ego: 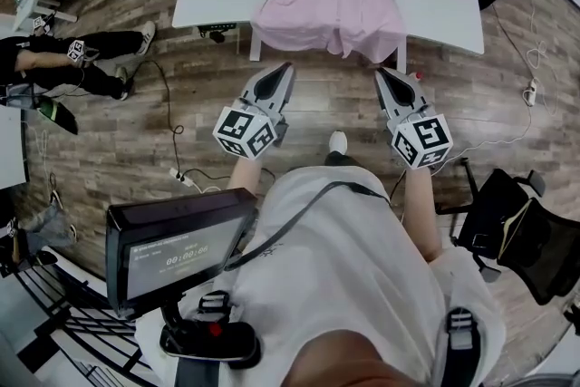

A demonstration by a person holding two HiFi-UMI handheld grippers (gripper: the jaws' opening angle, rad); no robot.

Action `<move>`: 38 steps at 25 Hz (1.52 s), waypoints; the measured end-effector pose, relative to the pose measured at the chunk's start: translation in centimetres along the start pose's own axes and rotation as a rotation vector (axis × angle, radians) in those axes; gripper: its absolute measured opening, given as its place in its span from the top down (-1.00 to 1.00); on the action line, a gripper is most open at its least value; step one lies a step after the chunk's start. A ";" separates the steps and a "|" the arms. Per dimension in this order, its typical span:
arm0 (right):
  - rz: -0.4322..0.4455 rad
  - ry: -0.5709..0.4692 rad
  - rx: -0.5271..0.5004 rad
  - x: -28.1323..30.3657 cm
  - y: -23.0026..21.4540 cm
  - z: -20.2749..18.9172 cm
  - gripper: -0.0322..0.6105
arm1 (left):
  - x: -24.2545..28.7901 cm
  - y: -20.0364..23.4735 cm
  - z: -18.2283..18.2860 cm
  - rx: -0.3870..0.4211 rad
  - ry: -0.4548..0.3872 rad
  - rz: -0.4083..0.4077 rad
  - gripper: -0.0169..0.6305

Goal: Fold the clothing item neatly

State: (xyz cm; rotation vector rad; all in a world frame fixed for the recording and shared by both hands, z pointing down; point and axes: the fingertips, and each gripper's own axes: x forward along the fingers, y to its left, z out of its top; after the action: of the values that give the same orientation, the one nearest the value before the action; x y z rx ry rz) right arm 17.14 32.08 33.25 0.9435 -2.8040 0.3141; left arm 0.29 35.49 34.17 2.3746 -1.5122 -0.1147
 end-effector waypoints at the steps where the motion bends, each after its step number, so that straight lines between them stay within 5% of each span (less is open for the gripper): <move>1: 0.003 0.001 0.001 0.2 -0.5 0.0 0.89 | 0.5 0.1 0.0 -0.001 0.000 0.003 0.94; 17: 0.065 -0.008 0.013 0.7 -5.6 -0.2 0.89 | 5.0 -0.9 -0.1 0.026 0.003 0.061 0.94; 38: 0.092 -0.018 -0.009 2.8 -6.7 0.9 0.89 | 7.3 0.0 0.7 0.033 -0.015 0.054 0.94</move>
State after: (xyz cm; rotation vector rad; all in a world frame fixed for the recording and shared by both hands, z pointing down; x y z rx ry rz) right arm 18.94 25.04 33.95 0.8215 -2.8684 0.3067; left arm 3.29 28.81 34.25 2.3605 -1.5956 -0.0956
